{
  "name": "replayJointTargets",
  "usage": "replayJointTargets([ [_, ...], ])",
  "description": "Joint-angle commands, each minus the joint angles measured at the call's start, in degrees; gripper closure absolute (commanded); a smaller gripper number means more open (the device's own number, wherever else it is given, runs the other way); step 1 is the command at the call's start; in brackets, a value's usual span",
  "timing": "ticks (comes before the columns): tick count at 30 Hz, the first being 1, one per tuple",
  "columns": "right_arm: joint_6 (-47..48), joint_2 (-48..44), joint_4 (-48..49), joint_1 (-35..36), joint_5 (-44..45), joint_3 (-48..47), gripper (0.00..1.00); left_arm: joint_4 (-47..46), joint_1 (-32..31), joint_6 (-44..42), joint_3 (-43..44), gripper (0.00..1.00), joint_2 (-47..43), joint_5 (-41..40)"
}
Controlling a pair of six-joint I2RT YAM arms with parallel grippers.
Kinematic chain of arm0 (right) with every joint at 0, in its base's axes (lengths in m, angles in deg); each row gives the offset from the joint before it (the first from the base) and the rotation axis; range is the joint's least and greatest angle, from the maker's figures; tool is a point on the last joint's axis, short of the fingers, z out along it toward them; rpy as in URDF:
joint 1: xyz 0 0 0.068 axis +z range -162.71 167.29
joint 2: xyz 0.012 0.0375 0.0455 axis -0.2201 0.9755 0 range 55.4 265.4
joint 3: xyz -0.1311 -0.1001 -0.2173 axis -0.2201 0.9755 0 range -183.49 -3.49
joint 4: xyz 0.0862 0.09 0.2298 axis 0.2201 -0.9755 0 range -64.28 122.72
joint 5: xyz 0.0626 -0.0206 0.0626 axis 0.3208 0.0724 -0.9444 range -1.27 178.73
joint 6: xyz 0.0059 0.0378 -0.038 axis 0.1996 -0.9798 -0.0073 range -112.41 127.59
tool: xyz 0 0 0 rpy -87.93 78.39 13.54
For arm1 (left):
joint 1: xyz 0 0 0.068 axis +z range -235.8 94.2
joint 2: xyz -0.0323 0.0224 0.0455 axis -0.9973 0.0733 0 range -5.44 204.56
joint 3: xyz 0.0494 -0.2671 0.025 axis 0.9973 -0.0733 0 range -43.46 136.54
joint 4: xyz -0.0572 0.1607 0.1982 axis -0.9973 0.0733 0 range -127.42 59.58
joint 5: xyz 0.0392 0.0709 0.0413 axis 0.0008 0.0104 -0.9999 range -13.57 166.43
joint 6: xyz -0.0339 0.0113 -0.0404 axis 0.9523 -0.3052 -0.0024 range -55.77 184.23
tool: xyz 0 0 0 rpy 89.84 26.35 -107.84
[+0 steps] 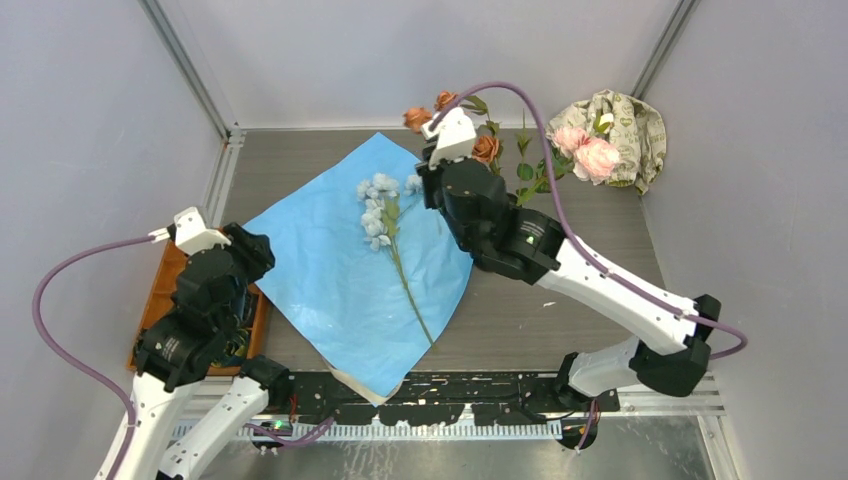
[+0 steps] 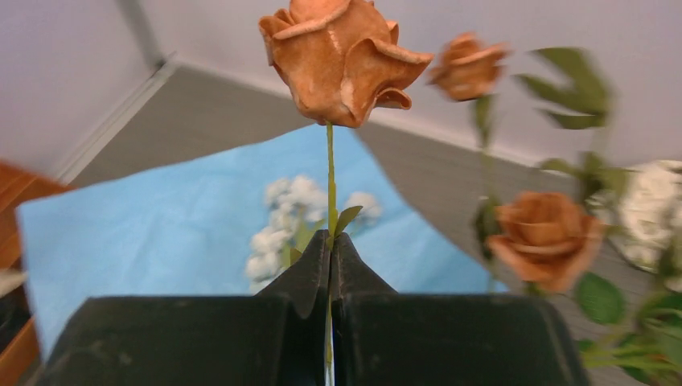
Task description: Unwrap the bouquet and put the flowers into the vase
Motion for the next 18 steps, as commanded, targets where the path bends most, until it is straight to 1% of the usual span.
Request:
replayJointTargets([
  [1,17.32,-4.11,23.81,0.35,22.54,7.92,0.99,-3.62,0.12,1.01,-0.15,0.51,1.99,2.21],
  [4,28.42,-5.71,39.6,-0.44,27.47,14.25,0.99,-4.64,0.12,2.01,-0.7,0.51,2.71,3.42],
  [5,30.31,-6.15,43.82,-1.03,28.07,16.12,0.99,-4.99,0.12,2.36,-0.89,0.51,2.98,3.79],
  [7,32.0,-7.08,48.65,-2.76,27.76,19.03,0.99,-5.47,0.16,2.9,-1.13,0.52,3.67,4.6],
  [13,31.2,-9.56,53.96,-7.96,26.8,24.3,0.99,-5.76,0.12,3.47,-1.11,0.53,4.82,5.57],
  [18,28.56,-10.81,52.19,-10.46,25.9,26.11,0.99,-6.07,0.12,3.52,-1.74,0.53,4.53,5.37],
])
